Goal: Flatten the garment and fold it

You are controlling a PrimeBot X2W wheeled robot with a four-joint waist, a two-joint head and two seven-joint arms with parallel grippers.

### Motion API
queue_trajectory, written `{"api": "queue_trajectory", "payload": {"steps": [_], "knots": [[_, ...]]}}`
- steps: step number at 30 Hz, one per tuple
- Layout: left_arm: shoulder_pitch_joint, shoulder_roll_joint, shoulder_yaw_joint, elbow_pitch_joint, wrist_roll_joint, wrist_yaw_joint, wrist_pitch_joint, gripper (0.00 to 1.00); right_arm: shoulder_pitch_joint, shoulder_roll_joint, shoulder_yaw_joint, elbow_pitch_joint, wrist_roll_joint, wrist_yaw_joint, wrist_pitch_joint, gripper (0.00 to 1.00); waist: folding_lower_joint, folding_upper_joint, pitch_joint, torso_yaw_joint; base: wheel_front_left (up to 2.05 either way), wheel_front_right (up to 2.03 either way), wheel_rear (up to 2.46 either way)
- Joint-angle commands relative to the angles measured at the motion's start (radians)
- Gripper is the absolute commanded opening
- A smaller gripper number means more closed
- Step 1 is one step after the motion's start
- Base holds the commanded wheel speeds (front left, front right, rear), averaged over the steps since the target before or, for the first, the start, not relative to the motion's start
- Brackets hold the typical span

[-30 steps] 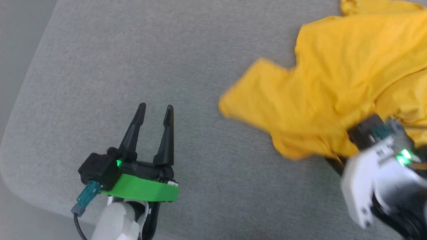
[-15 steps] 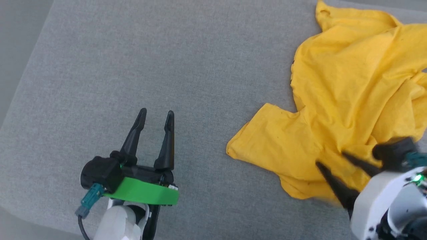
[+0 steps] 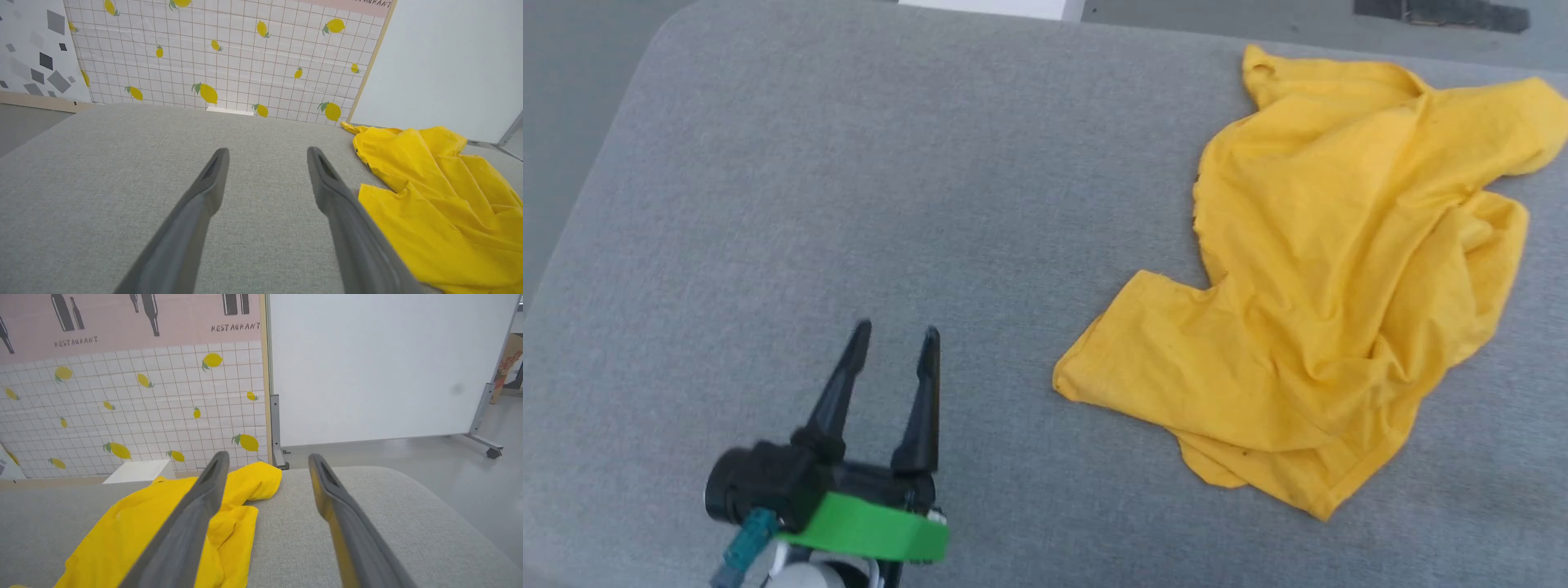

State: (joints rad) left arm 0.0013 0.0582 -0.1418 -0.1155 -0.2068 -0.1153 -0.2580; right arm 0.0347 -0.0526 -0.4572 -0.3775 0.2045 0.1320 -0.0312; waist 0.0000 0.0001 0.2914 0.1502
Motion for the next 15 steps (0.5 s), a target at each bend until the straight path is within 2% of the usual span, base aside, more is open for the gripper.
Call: {"api": "queue_trajectory", "payload": {"steps": [1, 4, 7, 11, 15], "knots": [[0.018, 0.003, -0.003, -0.002, 0.015, -0.008, -0.004, 1.00, 0.011, 0.002, -0.004, 0.040, 0.017, -0.001, -0.042, 1.00, 0.0000, -0.0001, -0.018, -0.021, 0.00, 0.00, 0.00], [0.025, 0.009, -0.026, 0.008, 0.037, -0.009, -0.004, 1.00, 0.023, 0.002, 0.011, 0.112, 0.022, -0.001, -0.099, 1.00, 0.0000, -0.0001, -0.031, -0.038, 0.00, 0.00, 0.00], [0.007, 0.023, -0.059, 0.022, 0.051, -0.010, 0.023, 1.00, 0.015, 0.002, 0.015, 0.135, 0.016, -0.001, -0.122, 1.00, 0.0000, -0.0001, -0.038, -0.050, 0.00, 0.00, 0.00], [-0.053, 0.046, -0.133, 0.027, 0.036, -0.013, 0.134, 1.00, 0.000, 0.002, 0.021, 0.133, 0.009, -0.001, -0.122, 1.00, 0.0000, -0.0001, -0.027, -0.061, 0.00, 0.00, 0.00], [-0.143, 0.105, -0.238, 0.060, 0.009, -0.015, 0.300, 1.00, -0.017, 0.002, 0.044, 0.121, 0.001, -0.001, -0.104, 1.00, 0.0000, -0.0001, 0.006, -0.071, 0.00, 0.00, 0.00]]}}
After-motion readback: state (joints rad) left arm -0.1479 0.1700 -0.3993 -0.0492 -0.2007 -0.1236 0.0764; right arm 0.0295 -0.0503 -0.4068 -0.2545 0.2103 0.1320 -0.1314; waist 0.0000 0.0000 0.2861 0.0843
